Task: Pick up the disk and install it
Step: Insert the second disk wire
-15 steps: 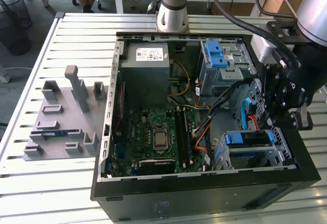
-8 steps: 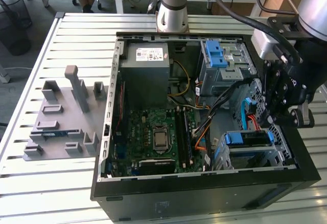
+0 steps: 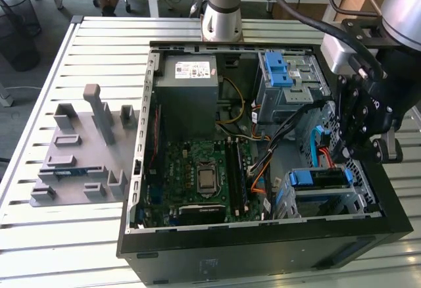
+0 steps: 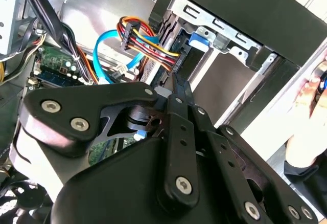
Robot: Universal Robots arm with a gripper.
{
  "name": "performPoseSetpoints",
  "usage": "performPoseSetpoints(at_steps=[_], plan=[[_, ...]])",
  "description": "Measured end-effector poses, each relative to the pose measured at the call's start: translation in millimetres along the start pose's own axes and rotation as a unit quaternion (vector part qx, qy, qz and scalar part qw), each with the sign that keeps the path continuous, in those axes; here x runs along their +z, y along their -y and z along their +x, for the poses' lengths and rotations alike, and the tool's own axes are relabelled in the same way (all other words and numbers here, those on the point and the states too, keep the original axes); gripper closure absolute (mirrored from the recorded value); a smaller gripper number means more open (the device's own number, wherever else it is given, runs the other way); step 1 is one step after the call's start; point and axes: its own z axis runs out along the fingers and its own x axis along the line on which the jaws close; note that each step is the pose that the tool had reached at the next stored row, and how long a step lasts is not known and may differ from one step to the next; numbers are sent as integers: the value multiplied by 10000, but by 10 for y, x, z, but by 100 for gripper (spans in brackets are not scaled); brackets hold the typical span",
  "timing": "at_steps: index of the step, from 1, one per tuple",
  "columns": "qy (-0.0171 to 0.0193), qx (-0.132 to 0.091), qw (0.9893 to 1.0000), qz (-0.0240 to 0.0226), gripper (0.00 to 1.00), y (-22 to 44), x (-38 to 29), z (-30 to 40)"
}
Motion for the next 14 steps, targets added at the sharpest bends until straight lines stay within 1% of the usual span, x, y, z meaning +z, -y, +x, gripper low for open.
performPoseSetpoints(at_steps=[3,5,7,11,14], plan=[[0,1,10000,0,89,-4,-84,4],[0,1,10000,1,89,-10,-118,6],[2,1,10000,5,89,-37,-118,7],[1,1,10000,11,89,-112,-121,11],[1,2,10000,18,89,-147,-124,14]])
